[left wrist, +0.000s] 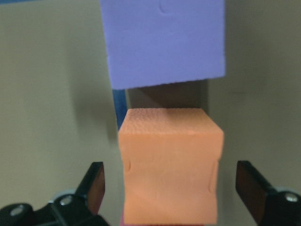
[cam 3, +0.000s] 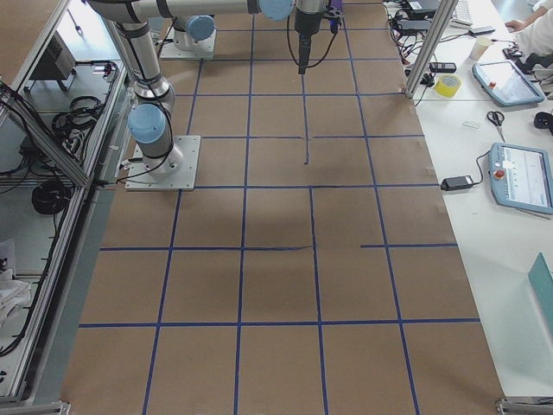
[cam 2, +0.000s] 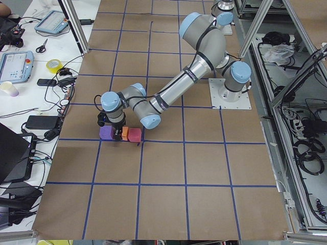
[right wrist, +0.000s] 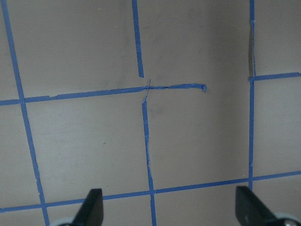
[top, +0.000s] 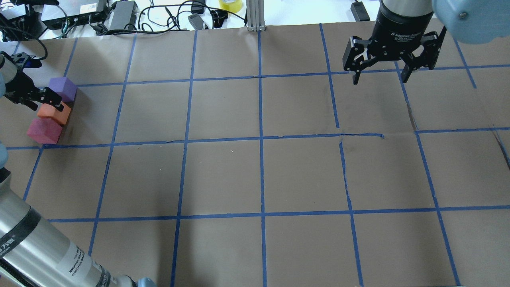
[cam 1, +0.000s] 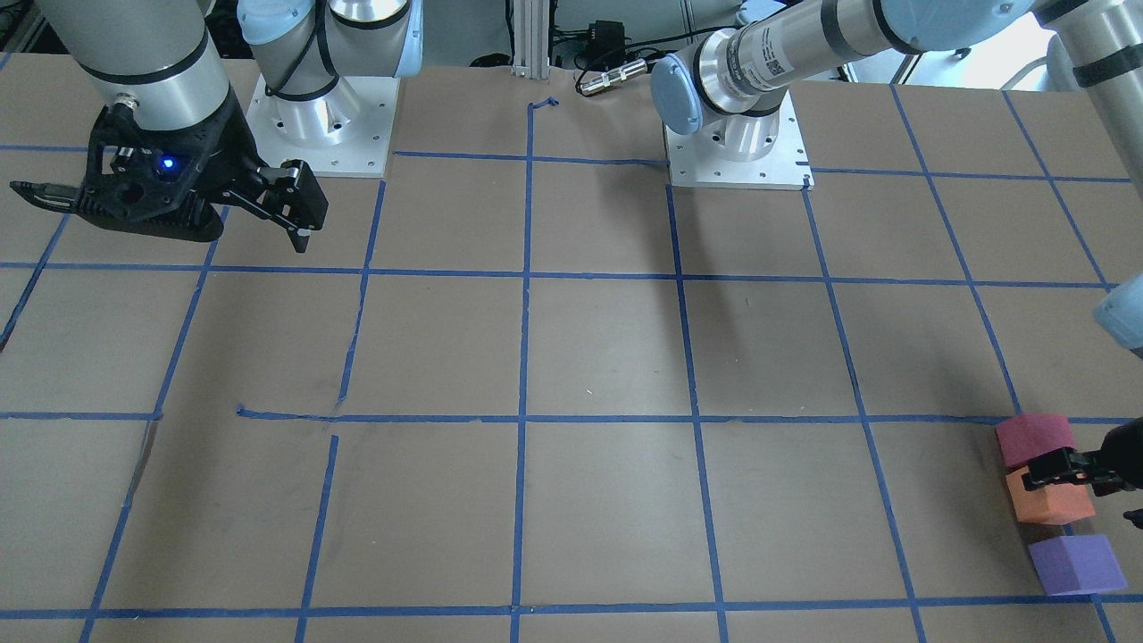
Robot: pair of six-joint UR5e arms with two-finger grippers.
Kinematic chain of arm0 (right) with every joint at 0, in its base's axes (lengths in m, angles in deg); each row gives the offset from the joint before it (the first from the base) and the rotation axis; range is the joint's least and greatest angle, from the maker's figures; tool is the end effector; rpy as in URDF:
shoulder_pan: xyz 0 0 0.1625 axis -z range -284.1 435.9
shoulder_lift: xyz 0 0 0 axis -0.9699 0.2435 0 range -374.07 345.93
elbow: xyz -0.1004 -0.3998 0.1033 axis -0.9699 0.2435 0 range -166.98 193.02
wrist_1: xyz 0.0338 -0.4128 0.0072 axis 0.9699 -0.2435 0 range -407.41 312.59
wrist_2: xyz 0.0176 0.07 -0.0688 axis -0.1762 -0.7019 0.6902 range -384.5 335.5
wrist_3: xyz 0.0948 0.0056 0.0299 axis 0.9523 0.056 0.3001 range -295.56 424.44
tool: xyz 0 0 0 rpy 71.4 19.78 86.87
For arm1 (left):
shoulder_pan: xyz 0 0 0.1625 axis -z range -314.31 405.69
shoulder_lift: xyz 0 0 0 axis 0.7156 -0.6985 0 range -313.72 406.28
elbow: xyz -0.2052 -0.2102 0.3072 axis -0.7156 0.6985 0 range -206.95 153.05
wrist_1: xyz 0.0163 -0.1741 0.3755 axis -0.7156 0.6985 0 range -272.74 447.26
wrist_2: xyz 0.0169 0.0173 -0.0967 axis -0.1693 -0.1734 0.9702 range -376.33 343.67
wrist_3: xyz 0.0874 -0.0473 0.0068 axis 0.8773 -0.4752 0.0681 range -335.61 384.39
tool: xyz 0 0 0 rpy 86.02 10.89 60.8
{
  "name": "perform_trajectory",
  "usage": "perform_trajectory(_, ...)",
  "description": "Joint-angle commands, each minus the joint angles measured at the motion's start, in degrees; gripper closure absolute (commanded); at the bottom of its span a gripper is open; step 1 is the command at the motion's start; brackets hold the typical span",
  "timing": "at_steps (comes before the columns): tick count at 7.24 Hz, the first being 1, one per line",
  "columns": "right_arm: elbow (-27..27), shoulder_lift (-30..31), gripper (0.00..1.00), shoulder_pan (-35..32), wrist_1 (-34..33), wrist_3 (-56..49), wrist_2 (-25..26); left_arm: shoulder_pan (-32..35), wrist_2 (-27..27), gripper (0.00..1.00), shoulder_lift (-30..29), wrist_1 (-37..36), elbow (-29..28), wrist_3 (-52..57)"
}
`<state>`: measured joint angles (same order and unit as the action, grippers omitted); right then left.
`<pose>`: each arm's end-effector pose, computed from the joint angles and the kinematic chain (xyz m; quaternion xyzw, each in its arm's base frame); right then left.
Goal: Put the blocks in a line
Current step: 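Open the left gripper and raise it away from the cubes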
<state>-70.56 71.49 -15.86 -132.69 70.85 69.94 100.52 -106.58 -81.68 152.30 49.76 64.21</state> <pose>0.1415 -0.5156 0.4958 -0.0396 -0.9982 -0.0211 0.0403 0.3050 -0.6635 0.2349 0.0405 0.9992 -0.0006 0.0033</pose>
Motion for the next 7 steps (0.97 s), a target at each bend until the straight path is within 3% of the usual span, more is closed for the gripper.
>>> perform_trajectory(1,0.0,0.0,0.0,0.4,0.0,-0.1,0.1,0.4,0.2,0.0,10.3,11.2,-0.5,0.4)
perform_trajectory(4,0.0,0.3,0.0,0.9,0.1,-0.1,-0.1,1.4,2.1,0.0,27.8,29.7,0.7,-3.7)
perform_trajectory(5,-0.3,0.3,0.0,1.0,0.1,-0.1,0.0,5.6,3.8,0.0,32.6,31.8,2.3,-11.6)
perform_trajectory(7,-0.4,0.4,0.0,1.0,0.1,0.0,-0.1,15.7,4.4,0.0,37.0,31.5,3.6,-27.7)
